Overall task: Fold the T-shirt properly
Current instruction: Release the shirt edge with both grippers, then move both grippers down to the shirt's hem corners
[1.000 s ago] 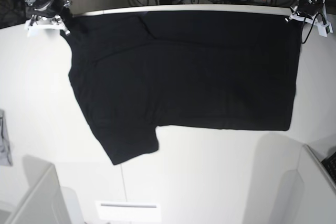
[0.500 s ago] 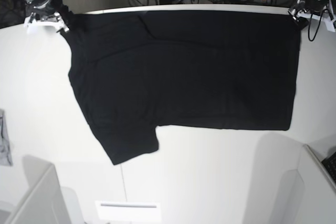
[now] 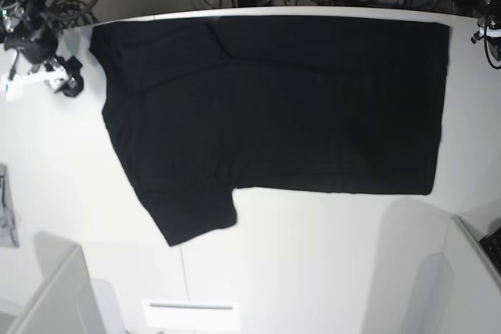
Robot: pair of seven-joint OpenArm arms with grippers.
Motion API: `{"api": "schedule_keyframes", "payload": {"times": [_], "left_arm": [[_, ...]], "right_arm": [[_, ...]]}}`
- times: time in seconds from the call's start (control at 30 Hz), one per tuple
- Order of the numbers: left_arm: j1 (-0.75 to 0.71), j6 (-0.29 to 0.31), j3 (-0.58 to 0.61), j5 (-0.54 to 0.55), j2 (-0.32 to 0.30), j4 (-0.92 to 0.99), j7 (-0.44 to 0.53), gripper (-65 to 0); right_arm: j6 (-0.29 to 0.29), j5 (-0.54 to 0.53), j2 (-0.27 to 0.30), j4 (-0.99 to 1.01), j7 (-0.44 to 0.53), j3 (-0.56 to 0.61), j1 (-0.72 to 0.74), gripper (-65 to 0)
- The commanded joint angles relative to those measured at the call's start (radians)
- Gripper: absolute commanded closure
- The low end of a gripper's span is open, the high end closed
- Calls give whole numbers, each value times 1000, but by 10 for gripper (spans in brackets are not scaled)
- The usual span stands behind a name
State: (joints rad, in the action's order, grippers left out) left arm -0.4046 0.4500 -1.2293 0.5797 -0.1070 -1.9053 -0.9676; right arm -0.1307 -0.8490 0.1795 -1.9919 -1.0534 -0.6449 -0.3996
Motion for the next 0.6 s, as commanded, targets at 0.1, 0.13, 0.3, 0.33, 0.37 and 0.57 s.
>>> {"api": "schedule_keyframes", "payload": {"times": [0.1,0.13,0.3,0.33,0.37,0.57], "left_arm": [[6,40,-7,18,-17,-17,23,0],[6,40,-5,18,-17,-17,23,0],[6,40,-7,16,-17,-17,28,0],[6,40,-10,16,-17,-17,29,0],[6,40,-13,16,-17,-17,29,0],[-3,42,-14,13,-17,-17,29,0]], "right_arm": [[27,-16,91,44,-24,129,155,-368],[26,-14,93,70,-24,153,193,-368],[26,-5,110,234,-32,250,388,-350],[26,17,119,274,-31,280,433,-350],[26,44,124,319,-31,317,480,-351],[36,198,122,630,45,486,741,-366]]}}
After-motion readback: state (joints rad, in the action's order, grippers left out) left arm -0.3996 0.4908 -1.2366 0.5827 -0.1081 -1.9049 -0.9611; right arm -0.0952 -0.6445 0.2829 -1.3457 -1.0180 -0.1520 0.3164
